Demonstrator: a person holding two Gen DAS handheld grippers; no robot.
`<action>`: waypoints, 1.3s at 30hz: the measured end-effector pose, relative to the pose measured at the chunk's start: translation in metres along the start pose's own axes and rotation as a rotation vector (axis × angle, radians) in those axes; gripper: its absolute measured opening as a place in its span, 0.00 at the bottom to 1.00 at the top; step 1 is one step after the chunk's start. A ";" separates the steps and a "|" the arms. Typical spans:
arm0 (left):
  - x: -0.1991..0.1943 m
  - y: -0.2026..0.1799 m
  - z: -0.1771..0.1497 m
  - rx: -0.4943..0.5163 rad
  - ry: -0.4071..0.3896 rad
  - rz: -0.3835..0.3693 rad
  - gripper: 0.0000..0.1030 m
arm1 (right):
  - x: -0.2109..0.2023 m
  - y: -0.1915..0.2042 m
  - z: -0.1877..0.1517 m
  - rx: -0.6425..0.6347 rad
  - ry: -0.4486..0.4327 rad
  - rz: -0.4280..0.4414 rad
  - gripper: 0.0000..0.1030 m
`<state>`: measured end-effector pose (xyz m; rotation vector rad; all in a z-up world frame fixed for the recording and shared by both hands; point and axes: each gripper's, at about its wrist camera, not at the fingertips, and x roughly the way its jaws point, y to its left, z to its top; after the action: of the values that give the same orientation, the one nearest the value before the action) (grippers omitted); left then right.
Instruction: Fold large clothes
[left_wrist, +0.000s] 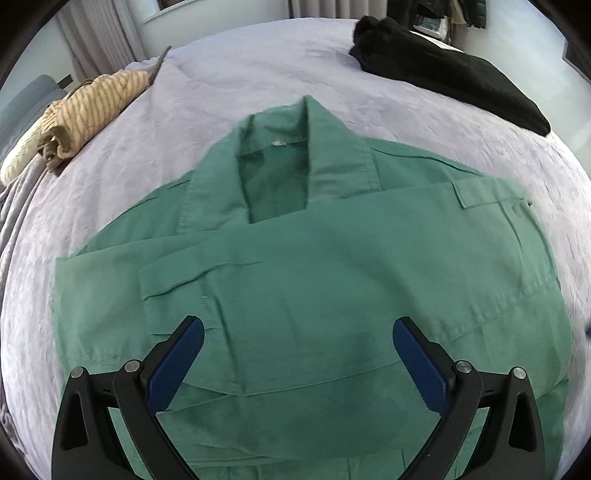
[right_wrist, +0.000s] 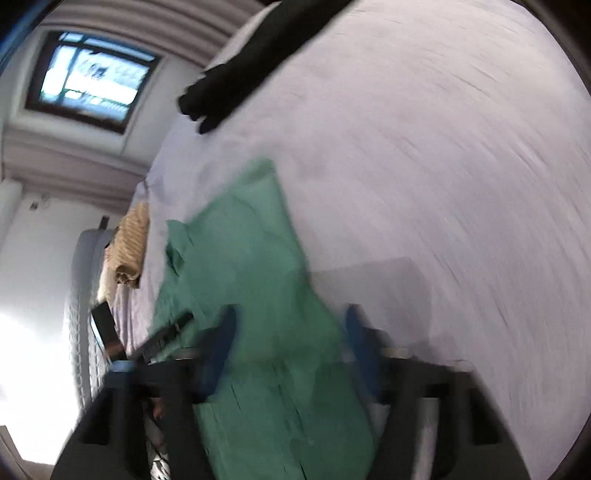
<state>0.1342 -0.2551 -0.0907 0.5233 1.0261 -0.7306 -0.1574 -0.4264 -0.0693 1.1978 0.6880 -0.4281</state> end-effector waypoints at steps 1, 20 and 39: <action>0.000 0.004 0.000 -0.009 -0.003 0.006 0.99 | 0.014 0.005 0.015 -0.023 0.011 0.002 0.66; 0.041 0.047 -0.007 -0.098 0.011 0.098 1.00 | 0.106 0.008 0.084 -0.195 0.076 -0.147 0.02; 0.029 0.106 -0.050 -0.141 0.082 0.032 0.90 | 0.067 0.026 -0.034 -0.297 0.239 -0.245 0.04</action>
<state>0.1944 -0.1595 -0.1326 0.4499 1.1343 -0.6075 -0.1012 -0.3821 -0.1042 0.8924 1.0733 -0.3729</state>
